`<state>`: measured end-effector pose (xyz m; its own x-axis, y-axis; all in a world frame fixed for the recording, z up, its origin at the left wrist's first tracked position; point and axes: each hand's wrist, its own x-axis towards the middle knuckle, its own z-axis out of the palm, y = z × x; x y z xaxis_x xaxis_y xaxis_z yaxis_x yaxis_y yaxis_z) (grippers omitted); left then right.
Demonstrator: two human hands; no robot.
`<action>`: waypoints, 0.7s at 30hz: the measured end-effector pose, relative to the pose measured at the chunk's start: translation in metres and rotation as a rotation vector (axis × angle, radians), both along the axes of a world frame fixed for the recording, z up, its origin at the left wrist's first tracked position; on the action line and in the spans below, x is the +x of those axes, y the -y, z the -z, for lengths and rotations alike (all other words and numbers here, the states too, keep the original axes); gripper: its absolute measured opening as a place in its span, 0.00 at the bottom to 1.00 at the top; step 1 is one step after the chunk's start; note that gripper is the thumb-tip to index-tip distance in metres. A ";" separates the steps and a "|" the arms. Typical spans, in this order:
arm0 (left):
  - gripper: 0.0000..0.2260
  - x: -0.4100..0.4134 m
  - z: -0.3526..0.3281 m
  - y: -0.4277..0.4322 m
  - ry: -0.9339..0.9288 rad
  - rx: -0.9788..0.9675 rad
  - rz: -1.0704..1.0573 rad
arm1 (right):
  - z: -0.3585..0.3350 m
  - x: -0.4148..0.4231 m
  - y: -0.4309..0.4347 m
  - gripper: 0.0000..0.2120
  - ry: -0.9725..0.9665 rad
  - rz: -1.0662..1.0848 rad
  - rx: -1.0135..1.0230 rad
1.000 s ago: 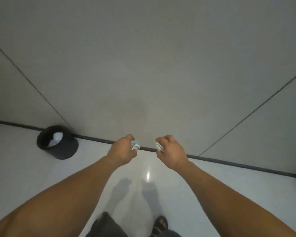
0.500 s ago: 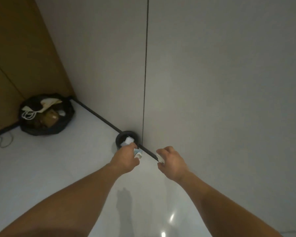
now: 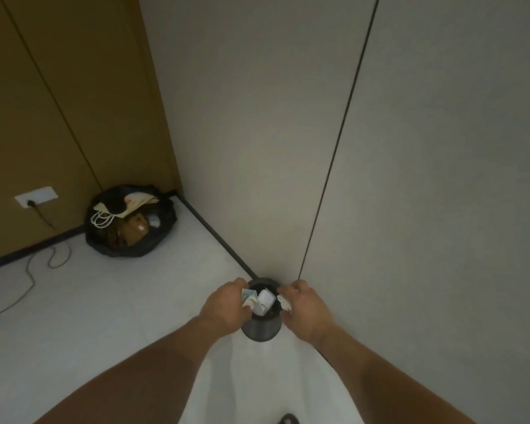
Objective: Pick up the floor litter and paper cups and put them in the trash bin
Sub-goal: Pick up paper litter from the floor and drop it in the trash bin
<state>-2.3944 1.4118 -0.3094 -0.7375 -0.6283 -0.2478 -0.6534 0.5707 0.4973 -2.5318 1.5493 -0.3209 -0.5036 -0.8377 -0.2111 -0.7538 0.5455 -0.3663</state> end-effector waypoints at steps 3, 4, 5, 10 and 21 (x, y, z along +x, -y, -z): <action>0.19 -0.023 -0.002 0.034 0.019 -0.006 -0.052 | 0.003 -0.029 0.040 0.24 0.024 -0.048 0.020; 0.20 -0.031 -0.003 0.045 0.015 0.000 -0.075 | 0.004 -0.040 0.052 0.24 0.026 -0.067 0.022; 0.20 -0.040 -0.004 0.054 0.011 0.002 -0.086 | 0.005 -0.051 0.063 0.24 0.030 -0.078 0.016; 0.20 -0.074 0.008 0.091 0.071 0.037 -0.083 | 0.016 -0.091 0.095 0.24 0.050 -0.057 0.007; 0.19 -0.153 0.100 0.202 0.128 0.179 0.158 | 0.092 -0.131 0.168 0.21 0.147 0.166 0.157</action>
<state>-2.5476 1.2093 -0.4090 -0.7783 -0.4462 -0.4418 -0.6274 0.5809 0.5185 -2.6628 1.3811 -0.4126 -0.5857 -0.6972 -0.4133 -0.5940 0.7162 -0.3664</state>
